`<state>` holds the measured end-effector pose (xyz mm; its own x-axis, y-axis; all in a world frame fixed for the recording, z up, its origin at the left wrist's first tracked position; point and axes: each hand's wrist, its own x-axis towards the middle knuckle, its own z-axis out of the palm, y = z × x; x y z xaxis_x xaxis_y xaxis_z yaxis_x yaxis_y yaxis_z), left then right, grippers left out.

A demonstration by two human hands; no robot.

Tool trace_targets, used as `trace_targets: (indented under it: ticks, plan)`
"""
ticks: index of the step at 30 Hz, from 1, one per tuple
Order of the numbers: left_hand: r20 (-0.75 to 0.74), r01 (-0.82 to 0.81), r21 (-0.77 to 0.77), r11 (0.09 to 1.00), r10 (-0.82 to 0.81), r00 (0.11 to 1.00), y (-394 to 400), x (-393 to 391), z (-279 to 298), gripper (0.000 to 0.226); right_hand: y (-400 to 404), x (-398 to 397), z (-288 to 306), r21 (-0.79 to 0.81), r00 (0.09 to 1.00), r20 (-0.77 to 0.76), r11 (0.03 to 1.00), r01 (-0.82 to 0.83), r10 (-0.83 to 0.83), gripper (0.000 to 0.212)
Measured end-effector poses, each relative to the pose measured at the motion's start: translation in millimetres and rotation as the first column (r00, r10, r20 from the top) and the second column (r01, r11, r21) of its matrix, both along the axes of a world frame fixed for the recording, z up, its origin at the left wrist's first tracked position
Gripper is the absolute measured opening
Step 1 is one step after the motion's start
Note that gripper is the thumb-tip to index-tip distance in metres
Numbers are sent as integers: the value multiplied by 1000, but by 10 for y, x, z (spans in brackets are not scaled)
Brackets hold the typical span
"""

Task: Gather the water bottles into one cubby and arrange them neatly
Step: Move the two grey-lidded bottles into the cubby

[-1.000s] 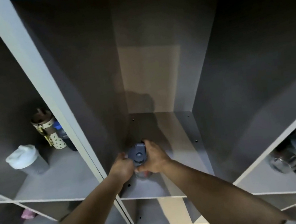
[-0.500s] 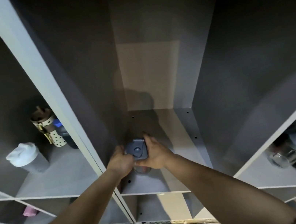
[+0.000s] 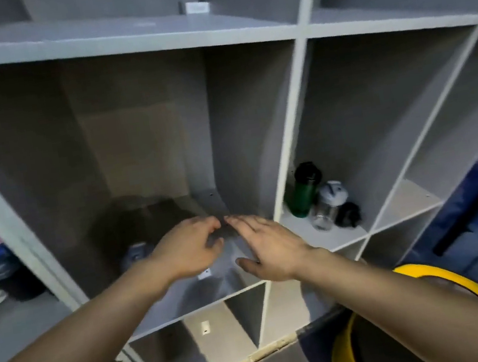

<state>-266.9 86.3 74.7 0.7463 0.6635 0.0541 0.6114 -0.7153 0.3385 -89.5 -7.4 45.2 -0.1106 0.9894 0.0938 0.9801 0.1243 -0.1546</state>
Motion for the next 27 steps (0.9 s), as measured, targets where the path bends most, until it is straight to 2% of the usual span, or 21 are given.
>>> trace_targets:
  ticks: [5,12,16,20,24,27]
  plan:
    - [1,233,141,962,-235,972,-614,883,144,39,-819,663,251,69,986,46,986,155,-158,73]
    - [-32,334,94,938,-332,943,-1003,2064,59,55,-1298,1878,135,42,932,66,934,356,-358,75]
    - [-59,273,13,962,-271,961,-957,2753,-164,56,-1220,2662,-54,-9,919,60,920,391,-390,75]
    - [-82,137,-93,986,-145,986,-839,3381,-352,55,-946,3392,-276,-115,917,4,910,398,-400,69]
    - [-81,-3,-249,968,-18,997,-629,3781,-554,49,-507,3917,-484,-201,914,-79,905,375,-397,75]
    - [-124,-118,-304,945,83,989,-378,3951,-718,52,-123,4129,-626,-238,916,-115,906,350,-384,79]
